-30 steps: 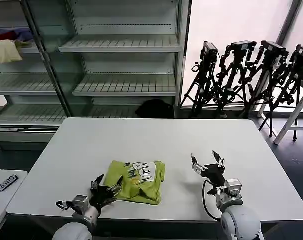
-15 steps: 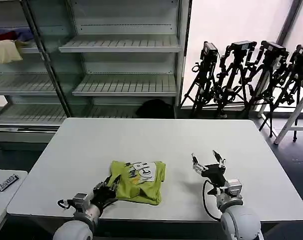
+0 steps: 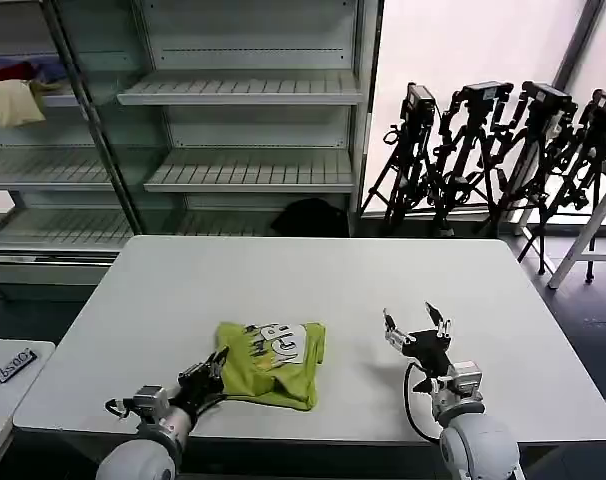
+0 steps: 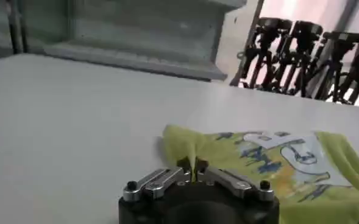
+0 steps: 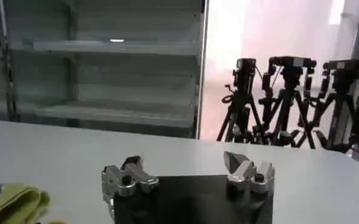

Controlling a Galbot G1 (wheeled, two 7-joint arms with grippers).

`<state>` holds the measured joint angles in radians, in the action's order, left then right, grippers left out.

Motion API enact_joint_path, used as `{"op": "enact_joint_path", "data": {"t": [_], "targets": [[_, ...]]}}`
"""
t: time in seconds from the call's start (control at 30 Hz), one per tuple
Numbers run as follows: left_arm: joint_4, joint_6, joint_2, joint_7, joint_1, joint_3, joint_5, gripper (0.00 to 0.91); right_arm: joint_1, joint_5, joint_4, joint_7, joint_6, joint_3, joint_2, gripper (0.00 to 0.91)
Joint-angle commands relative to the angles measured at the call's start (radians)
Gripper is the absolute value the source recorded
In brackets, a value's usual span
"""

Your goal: Fold and organize the clothes.

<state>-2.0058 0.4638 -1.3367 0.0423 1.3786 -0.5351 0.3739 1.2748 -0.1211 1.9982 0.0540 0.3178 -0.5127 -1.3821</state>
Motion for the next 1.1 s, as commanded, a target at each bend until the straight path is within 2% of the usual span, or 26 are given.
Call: {"op": "enact_joint_path", "data": {"t": [0.03, 0.2, 0.23, 0.3, 0.47, 0.6, 0.67, 0.73, 0.83, 0.93, 0.97, 1.03, 1.07, 1.1], "targets": [[0.055, -0.157, 0.113, 0.125, -0.011, -0.231, -0.122, 0.000, -0.001, -0.002, -0.014, 0.001, -0.010, -0.004, 0.004, 0.907], [0.154, -0.232, 0.301, 0.184, -0.004, -0.400, -0.132, 0.000, -0.005, -0.006, -0.031, 0.002, -0.018, -0.003, 0.003, 0.907], [0.168, -0.241, 0.307, 0.187, -0.003, -0.436, -0.129, 0.000, -0.006, -0.006, -0.035, 0.002, -0.021, -0.002, 0.003, 0.907], [0.206, -0.255, 0.398, 0.203, -0.001, -0.487, -0.118, 0.000, -0.007, -0.007, -0.041, 0.003, -0.024, 0.000, 0.001, 0.907], [0.267, -0.284, 0.516, 0.228, -0.022, -0.583, -0.121, 0.000, -0.007, -0.011, -0.051, 0.004, -0.031, 0.002, -0.001, 0.907], [0.250, -0.293, 0.607, 0.247, -0.044, -0.604, -0.161, 0.000, -0.002, -0.011, -0.059, 0.005, -0.038, 0.000, -0.001, 0.907], [0.213, -0.274, 0.620, 0.254, -0.065, -0.599, -0.195, 0.000, 0.002, -0.011, -0.062, 0.004, -0.041, -0.002, -0.003, 0.907], [0.162, -0.251, 0.612, 0.264, -0.073, -0.589, -0.199, 0.000, 0.010, -0.010, -0.062, 0.005, -0.047, -0.005, -0.004, 0.907], [0.066, -0.214, 0.556, 0.279, -0.069, -0.548, -0.205, 0.000, 0.022, -0.010, -0.065, 0.006, -0.057, -0.011, -0.002, 0.907], [-0.034, -0.209, 0.464, 0.286, -0.043, -0.450, -0.270, 0.000, 0.034, -0.010, -0.068, 0.006, -0.065, -0.019, 0.003, 0.907], [-0.090, -0.206, 0.421, 0.291, -0.030, -0.385, -0.321, 0.000, 0.040, -0.010, -0.069, 0.005, -0.069, -0.023, 0.005, 0.907], [-0.144, -0.206, 0.383, 0.285, -0.006, -0.276, -0.386, 0.000, 0.044, -0.010, -0.072, 0.005, -0.071, -0.026, 0.006, 0.907], [-0.157, -0.211, 0.331, 0.286, 0.003, -0.155, -0.465, 0.000, 0.048, -0.010, -0.074, 0.004, -0.075, -0.030, 0.007, 0.907], [-0.152, -0.212, 0.310, 0.275, 0.004, -0.075, -0.499, 0.000, 0.051, -0.010, -0.075, 0.004, -0.078, -0.031, 0.007, 0.907]]}}
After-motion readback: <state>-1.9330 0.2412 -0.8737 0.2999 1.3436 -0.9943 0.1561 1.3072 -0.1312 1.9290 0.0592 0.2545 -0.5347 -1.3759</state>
